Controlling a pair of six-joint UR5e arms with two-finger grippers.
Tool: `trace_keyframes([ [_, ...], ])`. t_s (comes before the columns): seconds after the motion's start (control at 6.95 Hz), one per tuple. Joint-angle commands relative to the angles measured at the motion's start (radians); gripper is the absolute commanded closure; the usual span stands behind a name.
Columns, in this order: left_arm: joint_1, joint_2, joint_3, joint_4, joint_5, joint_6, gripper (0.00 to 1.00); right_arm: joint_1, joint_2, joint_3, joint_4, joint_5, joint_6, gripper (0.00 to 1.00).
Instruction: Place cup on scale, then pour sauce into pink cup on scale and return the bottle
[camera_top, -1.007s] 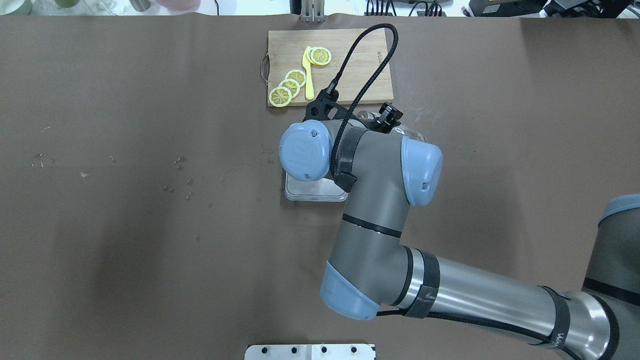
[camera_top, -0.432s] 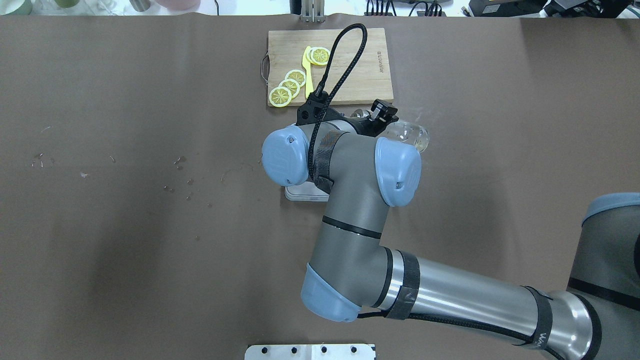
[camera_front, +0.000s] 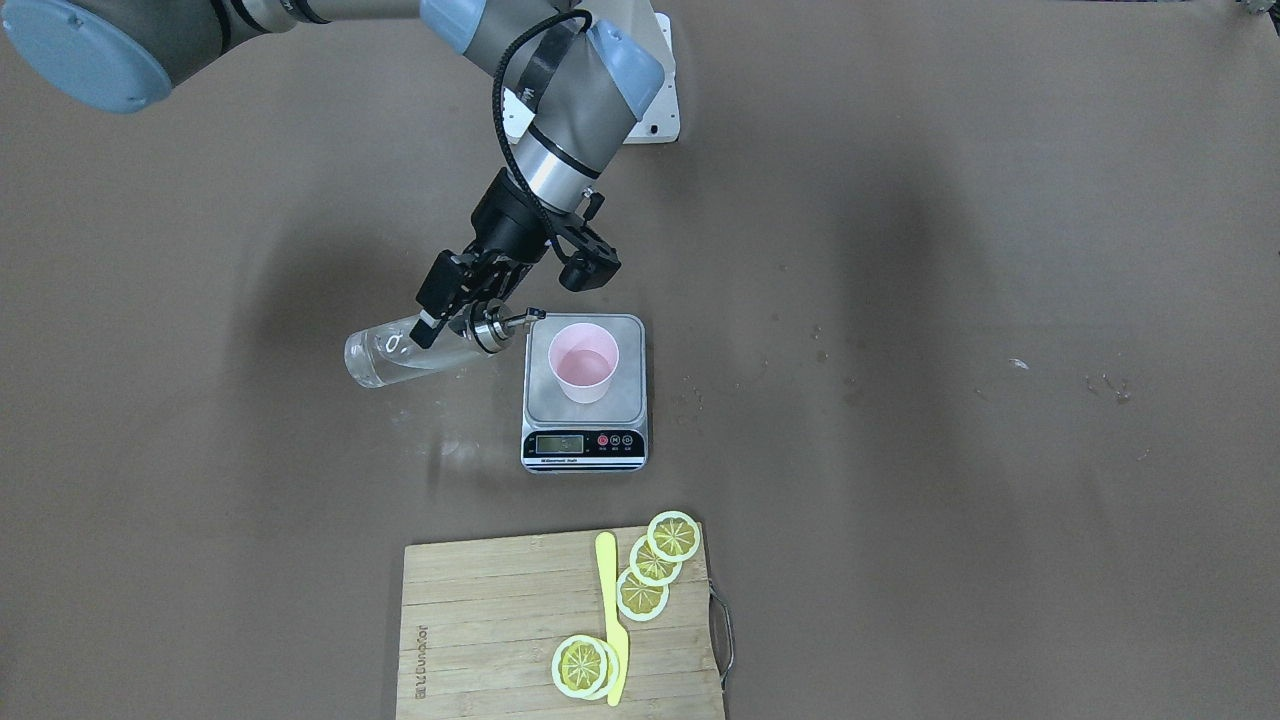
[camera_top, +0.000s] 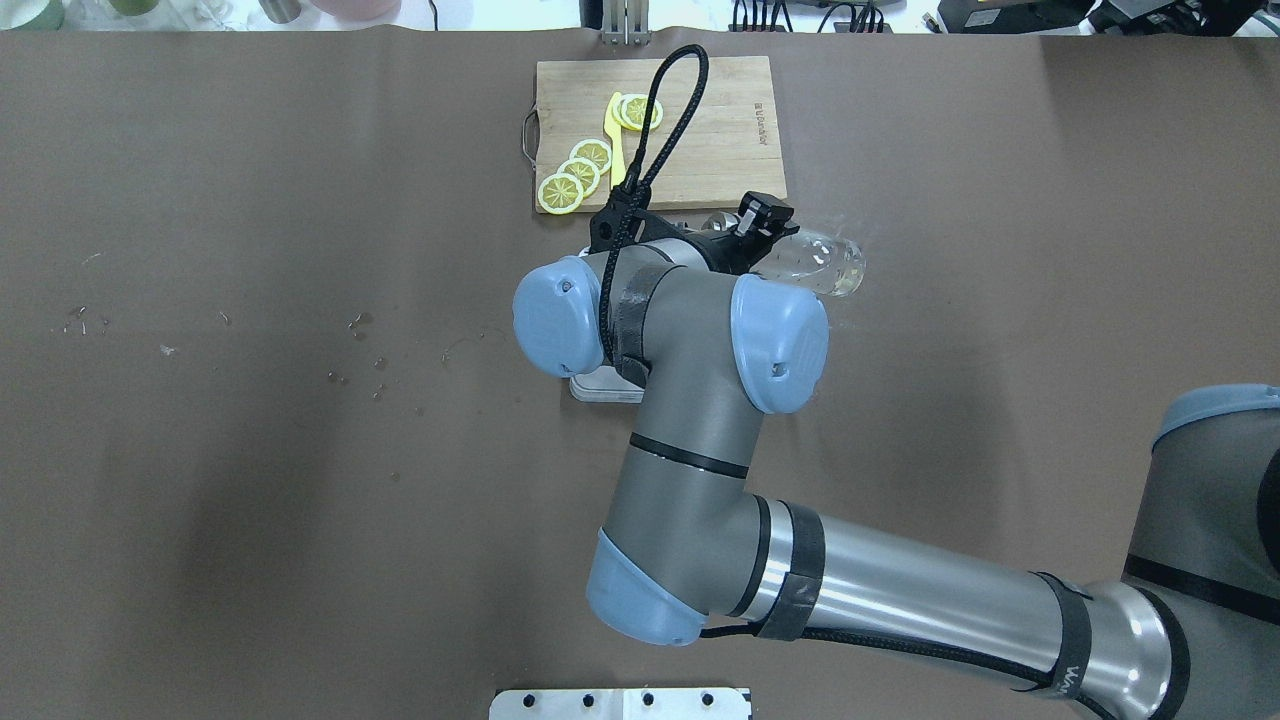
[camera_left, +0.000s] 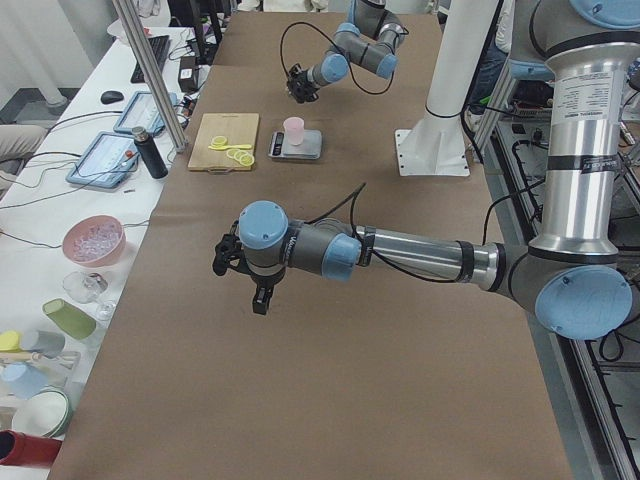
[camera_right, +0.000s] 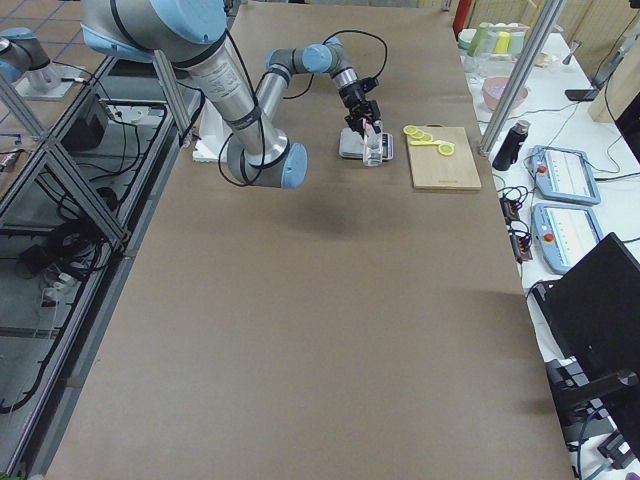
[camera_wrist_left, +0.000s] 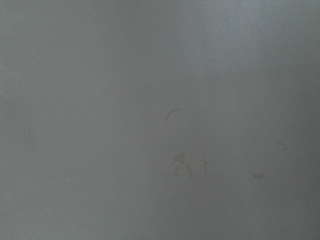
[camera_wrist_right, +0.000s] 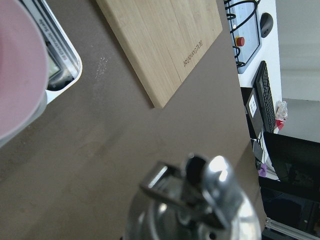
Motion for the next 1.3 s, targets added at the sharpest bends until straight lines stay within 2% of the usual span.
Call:
trace_keyframes([
  [0.0, 0.0, 0.0, 0.008, 0.0, -0.009, 0.0, 0.03, -0.006, 0.041, -0.044, -0.033, -0.018, -0.001, 1.0],
  [1.15, 0.0, 0.0, 0.02, -0.002, -0.029, 0.0, 0.03, -0.01, 0.07, -0.05, -0.247, -0.1, -0.001, 1.0],
])
